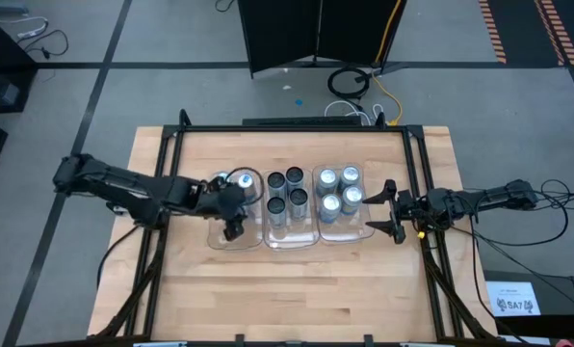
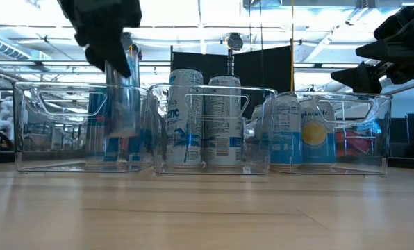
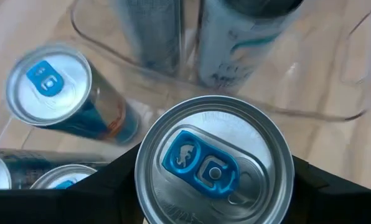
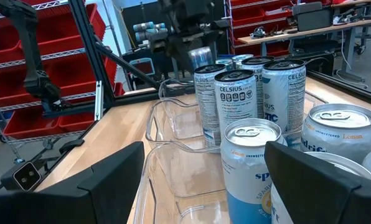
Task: Sort soda cans
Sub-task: Put the blue soda can into the left transparent bin
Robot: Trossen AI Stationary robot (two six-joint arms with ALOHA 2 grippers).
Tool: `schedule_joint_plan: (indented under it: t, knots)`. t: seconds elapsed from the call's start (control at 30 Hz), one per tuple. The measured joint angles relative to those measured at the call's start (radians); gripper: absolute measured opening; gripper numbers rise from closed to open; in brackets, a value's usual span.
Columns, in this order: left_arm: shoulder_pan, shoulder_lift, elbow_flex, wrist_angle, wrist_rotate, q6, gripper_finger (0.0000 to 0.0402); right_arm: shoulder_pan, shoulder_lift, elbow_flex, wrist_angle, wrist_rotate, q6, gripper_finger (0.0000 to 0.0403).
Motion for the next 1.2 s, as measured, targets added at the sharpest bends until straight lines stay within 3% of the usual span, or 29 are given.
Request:
schedule_joint_plan:
  t: [0.13,0.53,1.2]
  knots:
    - [0.049,0.056,0.0,0.019,0.039,0.068,0.0247,0.0,0.0,0.0,0.0,0.0,0.0,0.0325]
    - [0.141,0.13,0.004,0.088,0.025,0.148,0.0247,0.0,0.0,0.0,0.0,0.0,0.0,0.0325]
    - [0.18,0.131,0.003,0.048,0.051,0.001,0.0247,0.0,0.0,0.0,0.0,0.0,0.0,0.0325]
